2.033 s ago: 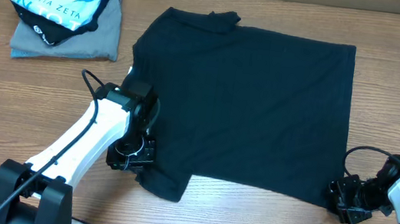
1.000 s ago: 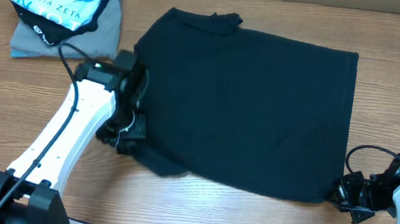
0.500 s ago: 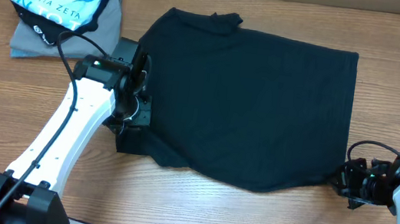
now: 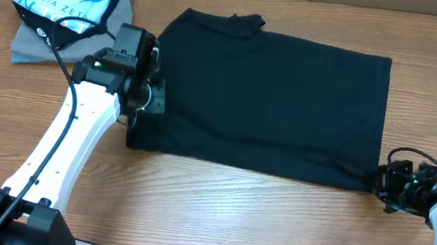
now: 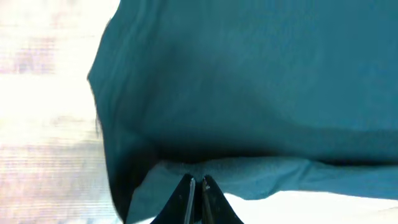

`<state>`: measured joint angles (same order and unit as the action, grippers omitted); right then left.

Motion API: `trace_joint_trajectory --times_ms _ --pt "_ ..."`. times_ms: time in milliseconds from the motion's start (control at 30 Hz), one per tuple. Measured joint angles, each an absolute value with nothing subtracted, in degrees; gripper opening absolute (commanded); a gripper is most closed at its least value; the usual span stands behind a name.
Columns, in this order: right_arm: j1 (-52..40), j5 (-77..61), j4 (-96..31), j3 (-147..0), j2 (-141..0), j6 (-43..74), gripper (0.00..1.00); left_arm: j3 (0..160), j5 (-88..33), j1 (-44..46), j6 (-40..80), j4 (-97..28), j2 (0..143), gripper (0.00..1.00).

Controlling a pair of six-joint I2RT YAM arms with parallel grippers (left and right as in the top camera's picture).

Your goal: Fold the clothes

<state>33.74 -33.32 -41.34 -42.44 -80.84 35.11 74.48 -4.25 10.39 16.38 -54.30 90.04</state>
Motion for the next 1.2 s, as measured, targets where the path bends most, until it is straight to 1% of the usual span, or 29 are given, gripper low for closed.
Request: trace_joint_trajectory --times_ms 200,367,500,600,733,833,967,1033,1200 --pt "33.71 -35.16 -34.39 -42.44 -80.84 36.27 0.04 74.59 -4.25 10.39 14.76 -48.69 90.04 0.09" --pt "33.71 -35.59 -32.95 -42.44 -80.84 37.26 0.04 74.63 -4.25 10.39 13.41 -44.95 90.04 0.09" --pt "33.71 -35.57 -32.01 -42.44 -80.84 37.50 0.05 74.63 -4.25 10.39 13.06 -42.61 90.11 0.11" --pt "33.71 -35.59 -31.77 -42.44 -80.84 37.54 0.05 74.63 -4.25 10.39 13.02 -42.70 90.37 0.17" --pt "33.71 -35.59 -31.75 -42.44 -80.84 37.52 0.05 74.96 -6.46 10.39 12.86 -49.08 92.16 0.27" --pt "33.71 -35.59 -31.81 -42.44 -80.84 37.52 0.05 74.94 -8.97 10.63 11.70 -52.58 94.83 0.39" --pt "33.71 -35.57 -31.77 -42.44 -80.84 37.52 0.05 74.83 -10.96 12.38 8.19 -52.75 99.35 0.42" --pt "33.71 -35.59 -31.88 -42.44 -80.84 37.52 0.05 74.67 -10.87 13.02 7.90 -52.51 101.62 0.45" --pt "33.71 -35.57 -32.16 -42.44 -80.84 37.54 0.05 74.46 -11.09 12.69 6.20 -50.57 105.30 0.47"
